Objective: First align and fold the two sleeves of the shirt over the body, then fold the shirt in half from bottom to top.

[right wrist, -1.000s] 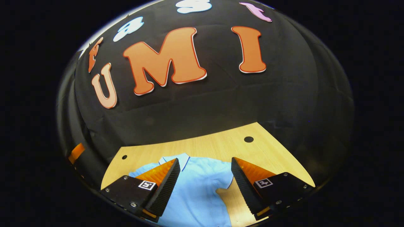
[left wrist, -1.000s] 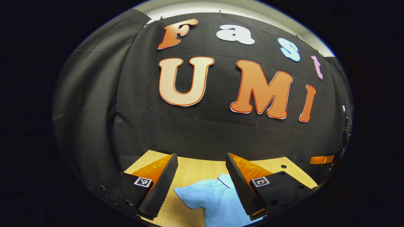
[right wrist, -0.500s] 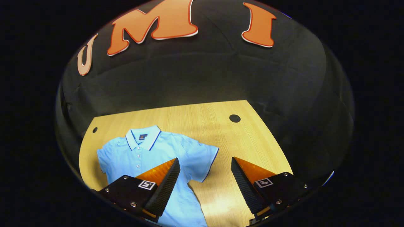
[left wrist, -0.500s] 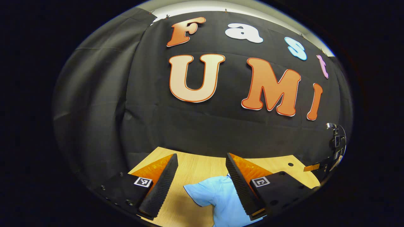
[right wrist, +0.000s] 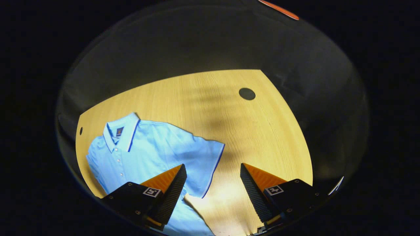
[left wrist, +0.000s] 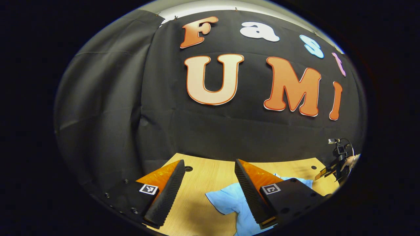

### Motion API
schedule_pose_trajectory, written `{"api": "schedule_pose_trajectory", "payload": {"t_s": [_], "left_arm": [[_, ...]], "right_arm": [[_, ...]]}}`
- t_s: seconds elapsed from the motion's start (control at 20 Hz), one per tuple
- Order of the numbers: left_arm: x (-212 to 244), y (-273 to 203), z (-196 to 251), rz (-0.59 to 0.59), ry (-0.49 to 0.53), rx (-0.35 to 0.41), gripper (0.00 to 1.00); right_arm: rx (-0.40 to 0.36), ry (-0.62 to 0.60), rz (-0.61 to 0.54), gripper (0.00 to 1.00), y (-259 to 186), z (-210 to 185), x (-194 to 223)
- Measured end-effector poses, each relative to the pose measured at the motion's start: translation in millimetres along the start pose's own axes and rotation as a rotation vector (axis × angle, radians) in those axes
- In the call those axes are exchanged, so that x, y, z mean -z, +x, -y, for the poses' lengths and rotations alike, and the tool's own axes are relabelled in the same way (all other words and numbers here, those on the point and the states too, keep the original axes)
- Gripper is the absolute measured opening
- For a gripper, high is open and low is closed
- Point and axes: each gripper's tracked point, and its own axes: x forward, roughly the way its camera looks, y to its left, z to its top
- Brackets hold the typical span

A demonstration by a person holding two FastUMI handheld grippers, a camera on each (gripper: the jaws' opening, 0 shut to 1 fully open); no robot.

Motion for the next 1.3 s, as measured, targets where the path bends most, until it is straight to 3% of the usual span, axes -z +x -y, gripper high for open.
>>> {"api": "schedule_pose_trajectory", "payload": {"t_s": [0.55,0.9,1.0,1.05,1.1,1.15,1.2,1.3], "left_arm": [[21.4,23.7,-16.3,-0.063,-0.014,-0.051,0.99],[33.9,37.0,-8.3,-0.099,-0.026,-0.036,0.99],[31.7,38.4,-9.1,-0.096,-0.016,-0.037,0.99],[30.6,39.3,-9.5,-0.095,-0.012,-0.038,0.99],[30.1,38.6,-10.1,-0.095,-0.009,-0.038,0.99],[29.5,38.5,-11.4,-0.095,-0.008,-0.040,0.99],[29.7,38.9,-12.1,-0.096,-0.008,-0.040,0.99],[28.8,37.7,-14.4,-0.095,-0.008,-0.042,0.99]], "right_arm": [[0.013,0.079,-0.234,0.99,54.2,0.5,30.2],[-0.001,0.104,-0.239,0.93,56.8,-1.2,26.5],[-0.002,0.102,-0.240,0.81,56.8,-4.4,28.6],[-0.003,0.100,-0.237,0.70,56.0,-6.5,29.2],[-0.006,0.097,-0.232,0.48,55.9,-7.7,28.6],[-0.012,0.094,-0.226,0.46,53.9,-8.9,26.9],[-0.014,0.097,-0.221,0.28,53.5,-11.1,25.6],[-0.015,0.083,-0.209,0.06,54.4,-14.1,24.0]]}}
